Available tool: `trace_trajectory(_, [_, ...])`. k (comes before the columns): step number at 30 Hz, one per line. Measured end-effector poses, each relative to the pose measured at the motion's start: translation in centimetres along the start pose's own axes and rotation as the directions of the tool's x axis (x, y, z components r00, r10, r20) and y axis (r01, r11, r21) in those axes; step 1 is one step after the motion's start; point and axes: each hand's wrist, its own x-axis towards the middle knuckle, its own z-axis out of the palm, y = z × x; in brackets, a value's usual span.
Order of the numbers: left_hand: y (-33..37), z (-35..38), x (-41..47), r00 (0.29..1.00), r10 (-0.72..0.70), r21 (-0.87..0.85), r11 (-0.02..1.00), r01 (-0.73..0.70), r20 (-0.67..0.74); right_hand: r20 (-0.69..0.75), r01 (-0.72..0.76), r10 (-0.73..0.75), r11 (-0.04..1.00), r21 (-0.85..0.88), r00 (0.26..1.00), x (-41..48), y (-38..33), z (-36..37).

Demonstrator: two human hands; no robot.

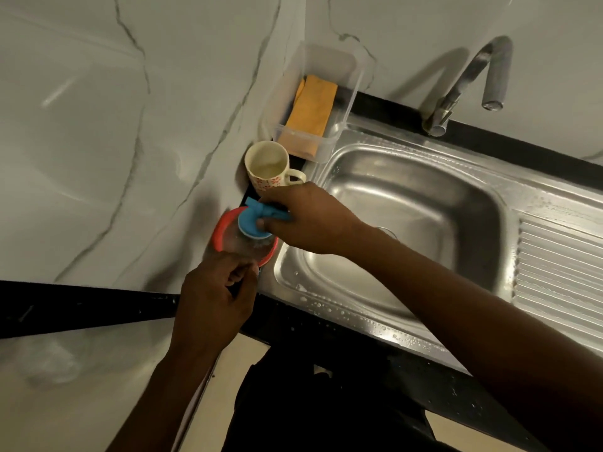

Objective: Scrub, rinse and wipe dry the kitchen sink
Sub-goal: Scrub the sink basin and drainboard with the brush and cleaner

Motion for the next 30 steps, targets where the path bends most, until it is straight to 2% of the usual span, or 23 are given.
trace_trajectory(5, [1.7, 1.8, 1.0, 0.997, 0.035, -0.052, 0.998, -0.031, 0.068, 0.149, -0.246, 0.225, 0.958, 0.143, 0.963, -4.7, 4.2, -3.2])
trace_trajectory(7, [2.4, 2.6, 1.2, 0.994, 0.035, -0.069, 0.997, -0.028, 0.104, 0.272, -0.413, 0.348, 0.88, 0.235, 0.897, -6.9, 7.4, -3.7])
trace_trajectory(9, [3.0, 3.6, 1.6, 0.986, 0.061, -0.072, 0.996, -0.05, 0.157, 0.376, -0.547, 0.447, 0.807, 0.223, 0.812, -9.5, 10.8, -3.6])
trace_trajectory(12, [3.6, 4.7, 2.0, 0.968, 0.119, -0.062, 0.992, -0.108, 0.22, 0.484, -0.661, 0.533, 0.739, 0.133, 0.694, -13.1, 15.1, -2.5])
trace_trajectory(15, [3.9, 5.6, 2.3, 0.952, 0.158, -0.049, 0.987, -0.15, 0.262, 0.526, -0.753, 0.591, 0.639, 0.158, 0.612, -15.1, 18.0, -0.8])
trace_trajectory(20, [4.2, 6.8, 2.5, 0.928, 0.173, -0.038, 0.985, -0.171, 0.33, 0.494, -0.77, 0.599, 0.565, 0.296, 0.63, -9.0, 17.3, 5.3])
trace_trajectory(23, [4.4, 7.1, 2.8, 0.927, 0.166, -0.028, 0.986, -0.166, 0.336, 0.505, -0.795, 0.615, 0.489, 0.36, 0.606, -5.0, 16.7, 7.6])
trace_trajectory(25, [4.7, 7.3, 2.8, 0.932, 0.143, -0.022, 0.989, -0.144, 0.334, 0.563, -0.798, 0.58, 0.528, 0.29, 0.588, -5.6, 18.2, 6.9])
trace_trajectory(27, [4.7, 7.4, 2.9, 0.936, 0.125, -0.018, 0.992, -0.127, 0.33, 0.61, -0.768, 0.58, 0.635, 0.076, 0.54, -8.3, 20.9, 5.0])
trace_trajectory(28, [4.6, 7.5, 3.0, 0.937, 0.117, -0.016, 0.993, -0.118, 0.329, 0.629, -0.752, 0.605, 0.657, -0.047, 0.489, -10.0, 22.4, 3.7])
trace_trajectory(30, [4.5, 7.8, 3.1, 0.938, 0.102, -0.014, 0.995, -0.104, 0.331, 0.657, -0.761, 0.666, 0.613, -0.212, 0.354, -13.1, 24.9, 1.8])
